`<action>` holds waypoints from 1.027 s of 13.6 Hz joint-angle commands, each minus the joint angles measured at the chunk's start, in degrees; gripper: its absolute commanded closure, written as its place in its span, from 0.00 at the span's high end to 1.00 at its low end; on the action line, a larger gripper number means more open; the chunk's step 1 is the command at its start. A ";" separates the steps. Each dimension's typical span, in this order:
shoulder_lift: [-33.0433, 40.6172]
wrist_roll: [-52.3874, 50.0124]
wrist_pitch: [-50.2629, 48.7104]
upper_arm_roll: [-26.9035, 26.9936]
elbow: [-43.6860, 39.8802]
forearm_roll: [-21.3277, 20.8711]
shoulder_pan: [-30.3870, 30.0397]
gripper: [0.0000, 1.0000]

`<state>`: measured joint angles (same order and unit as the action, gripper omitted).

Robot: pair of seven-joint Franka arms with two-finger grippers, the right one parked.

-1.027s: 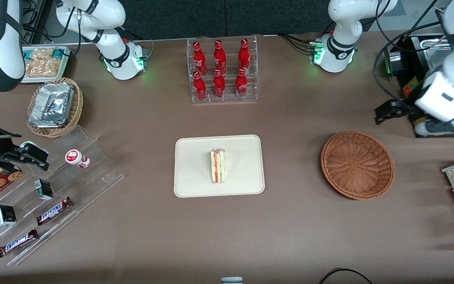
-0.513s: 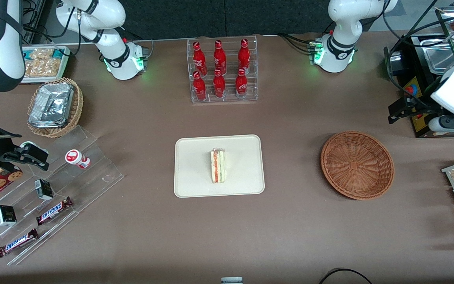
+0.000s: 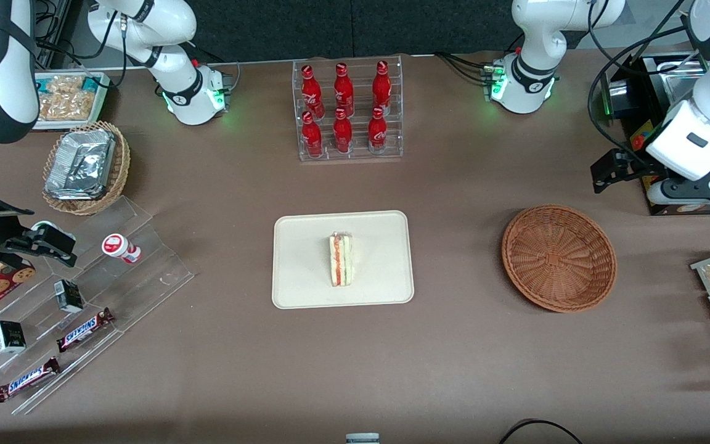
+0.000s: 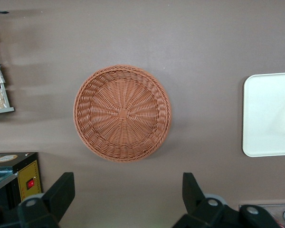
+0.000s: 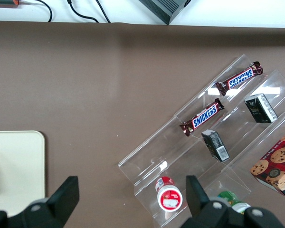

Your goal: Place sandwich from basket to tray

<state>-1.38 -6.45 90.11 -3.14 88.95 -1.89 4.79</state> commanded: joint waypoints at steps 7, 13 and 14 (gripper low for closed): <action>-0.90 -0.67 -1.51 0.94 -2.46 -0.92 1.27 1.00; -0.73 -0.15 -1.51 1.20 -3.17 -0.75 1.10 1.00; -0.55 0.90 -1.60 1.29 -3.08 -0.22 0.58 1.00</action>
<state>-1.40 -6.39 90.11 -2.68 87.82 -1.96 4.98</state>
